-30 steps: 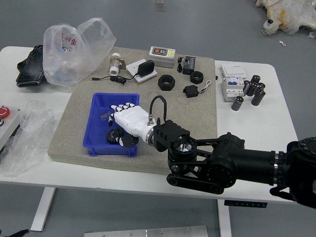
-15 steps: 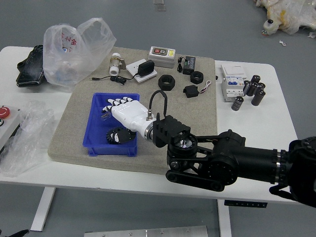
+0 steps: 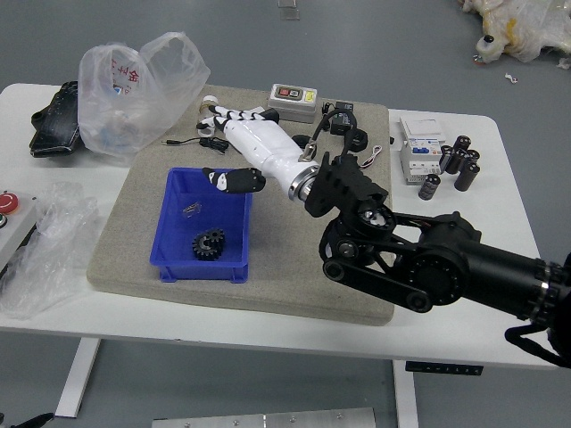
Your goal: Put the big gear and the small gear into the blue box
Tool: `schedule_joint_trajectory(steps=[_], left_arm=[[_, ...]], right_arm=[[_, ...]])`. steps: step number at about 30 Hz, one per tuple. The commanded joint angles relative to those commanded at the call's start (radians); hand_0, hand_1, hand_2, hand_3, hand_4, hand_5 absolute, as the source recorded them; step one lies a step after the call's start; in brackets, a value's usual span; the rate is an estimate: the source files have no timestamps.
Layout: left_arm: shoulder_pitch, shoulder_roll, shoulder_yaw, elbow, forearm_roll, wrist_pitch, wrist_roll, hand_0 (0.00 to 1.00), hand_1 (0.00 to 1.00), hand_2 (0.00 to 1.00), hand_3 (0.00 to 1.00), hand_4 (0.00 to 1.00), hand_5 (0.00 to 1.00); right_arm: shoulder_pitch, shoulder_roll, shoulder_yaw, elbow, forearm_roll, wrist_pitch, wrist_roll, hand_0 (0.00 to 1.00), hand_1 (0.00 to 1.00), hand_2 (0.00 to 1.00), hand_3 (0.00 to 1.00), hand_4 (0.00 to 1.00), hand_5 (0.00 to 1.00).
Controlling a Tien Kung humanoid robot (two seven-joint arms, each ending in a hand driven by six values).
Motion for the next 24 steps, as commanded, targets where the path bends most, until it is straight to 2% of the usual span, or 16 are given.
schedule_joint_trajectory(steps=[2,3,8,13,24], left_arm=[[0.0,0.0,0.002,0.001,-0.003,0.001,-0.001,0.617,0.591,0.549,0.643,0.677,0.619],[0.0,0.001,0.002,0.001,-0.004,0.002,-0.001,0.618,0.591,0.549,0.644,0.678,0.617],[0.001,0.003,0.002,0.0,-0.007,0.004,0.001,0.618,0.591,0.549,0.644,0.678,0.617],[-0.008,0.004,0.005,0.002,-0.011,0.004,-0.002,0.618,0.59,0.549,0.643,0.677,0.617],[-0.024,0.006,0.011,0.005,-0.011,-0.002,-0.004,0.618,0.591,0.549,0.643,0.68,0.609]], right_arm=[[-0.042,-0.037,0.052,0.011,0.05,-0.02,0.051,0.847,0.82,0.831,0.789,0.641,0.297],[-0.06,-0.052,0.074,0.016,0.071,-0.027,0.073,0.748,0.773,0.792,0.762,0.631,0.296],[-0.154,-0.111,0.196,0.034,0.164,-0.043,0.186,0.748,0.773,0.792,0.762,0.631,0.296],[-0.223,-0.134,0.306,0.054,0.177,-0.048,0.25,0.741,0.768,0.785,0.757,0.634,0.318],[-0.351,-0.176,0.45,0.107,0.202,-0.053,0.303,0.726,0.754,0.778,0.722,0.615,0.311]])
